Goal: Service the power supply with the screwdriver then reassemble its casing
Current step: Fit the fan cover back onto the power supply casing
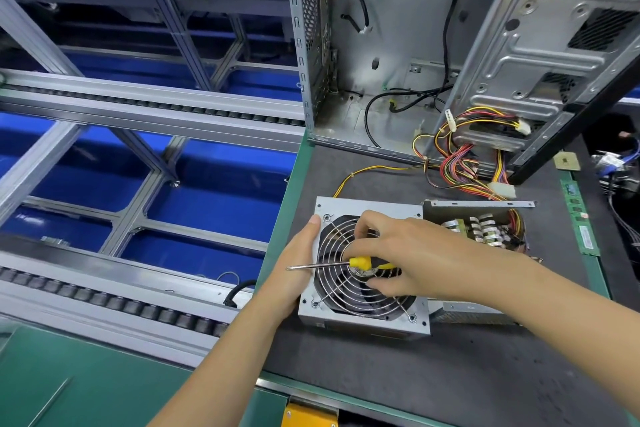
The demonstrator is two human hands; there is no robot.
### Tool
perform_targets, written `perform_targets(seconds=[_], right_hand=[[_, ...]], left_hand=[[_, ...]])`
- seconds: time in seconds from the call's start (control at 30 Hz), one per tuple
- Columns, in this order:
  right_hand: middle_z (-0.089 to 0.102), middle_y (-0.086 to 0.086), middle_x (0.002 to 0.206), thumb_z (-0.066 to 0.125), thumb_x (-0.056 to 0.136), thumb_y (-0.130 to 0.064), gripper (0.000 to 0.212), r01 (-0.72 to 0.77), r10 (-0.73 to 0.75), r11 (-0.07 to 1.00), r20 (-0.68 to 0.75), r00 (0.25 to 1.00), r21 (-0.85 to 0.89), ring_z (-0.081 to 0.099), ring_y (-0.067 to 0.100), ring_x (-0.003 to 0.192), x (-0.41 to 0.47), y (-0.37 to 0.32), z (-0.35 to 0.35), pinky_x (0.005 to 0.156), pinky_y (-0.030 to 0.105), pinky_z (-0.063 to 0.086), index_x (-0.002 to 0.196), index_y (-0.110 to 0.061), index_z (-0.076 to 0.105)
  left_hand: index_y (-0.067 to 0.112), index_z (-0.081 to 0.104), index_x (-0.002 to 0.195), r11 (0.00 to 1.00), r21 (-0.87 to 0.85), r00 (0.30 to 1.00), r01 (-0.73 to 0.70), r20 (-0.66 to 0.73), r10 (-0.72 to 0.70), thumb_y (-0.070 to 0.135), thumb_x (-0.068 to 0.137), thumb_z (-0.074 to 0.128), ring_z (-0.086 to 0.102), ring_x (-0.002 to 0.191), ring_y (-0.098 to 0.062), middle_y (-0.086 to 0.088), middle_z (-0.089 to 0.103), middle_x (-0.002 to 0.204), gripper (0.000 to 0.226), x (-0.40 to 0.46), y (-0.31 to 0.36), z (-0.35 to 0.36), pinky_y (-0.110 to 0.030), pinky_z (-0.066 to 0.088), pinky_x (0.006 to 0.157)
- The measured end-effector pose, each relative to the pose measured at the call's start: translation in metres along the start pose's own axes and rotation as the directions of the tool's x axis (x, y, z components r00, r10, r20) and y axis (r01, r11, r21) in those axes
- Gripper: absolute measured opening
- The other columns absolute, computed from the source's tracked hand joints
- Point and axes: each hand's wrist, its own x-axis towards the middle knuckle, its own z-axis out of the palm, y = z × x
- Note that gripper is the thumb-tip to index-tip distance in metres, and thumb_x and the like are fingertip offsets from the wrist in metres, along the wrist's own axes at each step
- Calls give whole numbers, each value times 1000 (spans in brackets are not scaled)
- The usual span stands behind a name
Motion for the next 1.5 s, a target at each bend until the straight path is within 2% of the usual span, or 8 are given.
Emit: perform_targets(seconds=[0.33, 0.47, 0.6, 0.73, 0.97, 1.07, 1.23, 1.5], right_hand=[[37, -14, 123, 57, 89, -45, 35, -37, 38, 999, -67, 997, 15, 38, 10, 66, -4, 1, 9, 61, 28, 31, 122, -44, 49], [48, -10, 118, 66, 85, -39, 38, -37, 63, 992, -210, 976, 124, 46, 7, 68, -17, 2, 10, 61, 26, 36, 123, -40, 57], [61, -9, 95, 71, 82, -18, 22, -189, 373, 895, -445, 814, 405, 56, 5, 75, -34, 17, 10, 67, 26, 47, 103, -24, 69], [64, 1, 58, 60, 88, -25, 13, -393, 737, 594, -279, 615, 702, 48, 8, 40, -47, 41, 12, 44, 20, 36, 79, -20, 66], [55, 46, 90, 58, 92, -25, 26, -314, 658, 79, 187, 729, 946, 26, 10, 27, -44, 40, 27, 34, 17, 21, 100, -2, 68], [61, 36, 98, 58, 91, -24, 26, -234, 624, -17, 193, 757, 972, 25, 8, 28, -40, 38, 30, 33, 14, 19, 104, -5, 69], [42, 0, 42, 60, 90, -25, 29, -197, 580, -21, 173, 796, 980, 27, 7, 30, -36, 36, 35, 33, 15, 20, 108, -2, 64], [32, 5, 50, 65, 87, -19, 25, -155, 586, 8, 121, 802, 988, 26, 10, 32, -35, 35, 43, 36, 15, 20, 108, -4, 64]], left_hand=[[31, 79, 77, 1000, 3, 1000, -5, 21, 5, 49, 101, 37, 73, 80, -10, 1, 77, 88, 52, 5, -3, -1, -22, 54, 64], [22, 76, 99, 1000, 4, 999, 5, 32, -5, 51, 99, 39, 71, 97, -24, -8, 75, 103, 47, 2, -4, -2, -39, 51, 92], [34, 75, 91, 997, 57, 998, -55, 34, 53, 52, 100, 37, 72, 87, -5, 10, 76, 95, 43, 4, -5, -2, -25, 53, 77], [35, 75, 80, 996, 76, 998, -50, 27, 49, 47, 102, 36, 71, 71, 0, 12, 76, 83, 46, 4, -5, -1, -10, 48, 48], [50, 75, 82, 990, 105, 995, -93, 40, 90, 50, 102, 32, 69, 86, 3, 18, 75, 95, 47, 6, -7, -1, -19, 50, 68], [50, 75, 85, 992, 98, 996, -85, 48, 80, 50, 101, 32, 70, 89, 0, 14, 75, 98, 45, 6, -6, -1, -20, 51, 69], [35, 72, 100, 991, 102, 997, -82, 11, 82, 52, 100, 36, 69, 87, 3, 17, 75, 98, 40, 5, -6, -1, -14, 50, 62], [46, 75, 83, 992, 101, 997, -80, -9, 81, 57, 98, 38, 71, 90, -4, 17, 75, 96, 41, 1, -5, -1, -26, 52, 78]])
